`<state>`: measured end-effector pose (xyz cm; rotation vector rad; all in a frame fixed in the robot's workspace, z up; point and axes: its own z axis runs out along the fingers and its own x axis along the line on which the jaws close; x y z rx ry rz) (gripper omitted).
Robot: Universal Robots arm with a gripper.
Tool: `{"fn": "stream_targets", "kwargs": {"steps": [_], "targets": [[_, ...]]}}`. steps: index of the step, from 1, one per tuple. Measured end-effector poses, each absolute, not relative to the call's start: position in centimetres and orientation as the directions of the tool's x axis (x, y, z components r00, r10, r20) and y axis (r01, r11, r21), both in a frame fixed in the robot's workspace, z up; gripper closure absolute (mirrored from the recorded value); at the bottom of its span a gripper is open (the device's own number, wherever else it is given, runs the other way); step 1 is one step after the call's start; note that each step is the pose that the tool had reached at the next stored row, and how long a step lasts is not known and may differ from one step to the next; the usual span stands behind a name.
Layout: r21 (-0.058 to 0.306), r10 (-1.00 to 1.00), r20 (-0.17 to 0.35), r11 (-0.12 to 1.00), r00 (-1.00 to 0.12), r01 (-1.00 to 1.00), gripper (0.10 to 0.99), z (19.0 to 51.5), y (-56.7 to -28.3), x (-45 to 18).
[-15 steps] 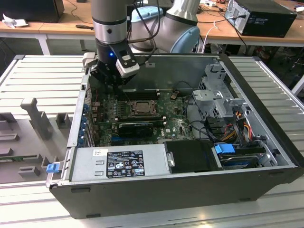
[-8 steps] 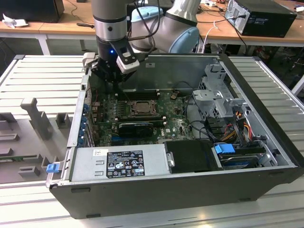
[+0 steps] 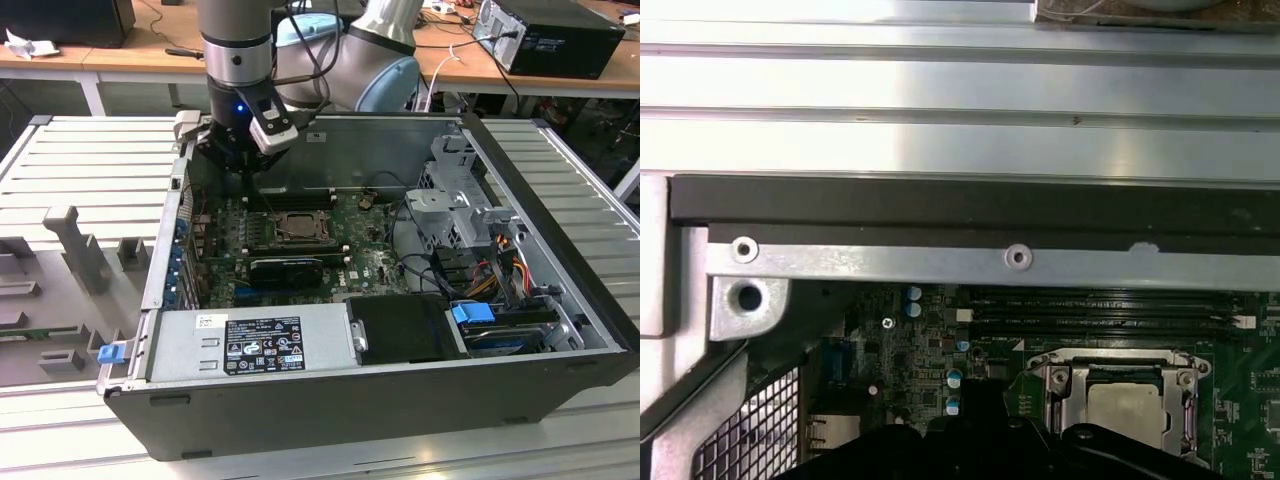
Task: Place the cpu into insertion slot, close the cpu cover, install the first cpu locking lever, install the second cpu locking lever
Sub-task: 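Install the first cpu locking lever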
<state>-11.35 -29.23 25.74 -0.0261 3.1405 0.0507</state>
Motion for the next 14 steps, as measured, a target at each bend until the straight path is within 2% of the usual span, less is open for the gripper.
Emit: {"fn": "stream_targets", "kwargs": {"steps": [14], "targets": [[0.03, -0.017, -0.001, 0.999, -1.0, -0.017, 0.98, 25.6, -29.2, -8.9]]}}
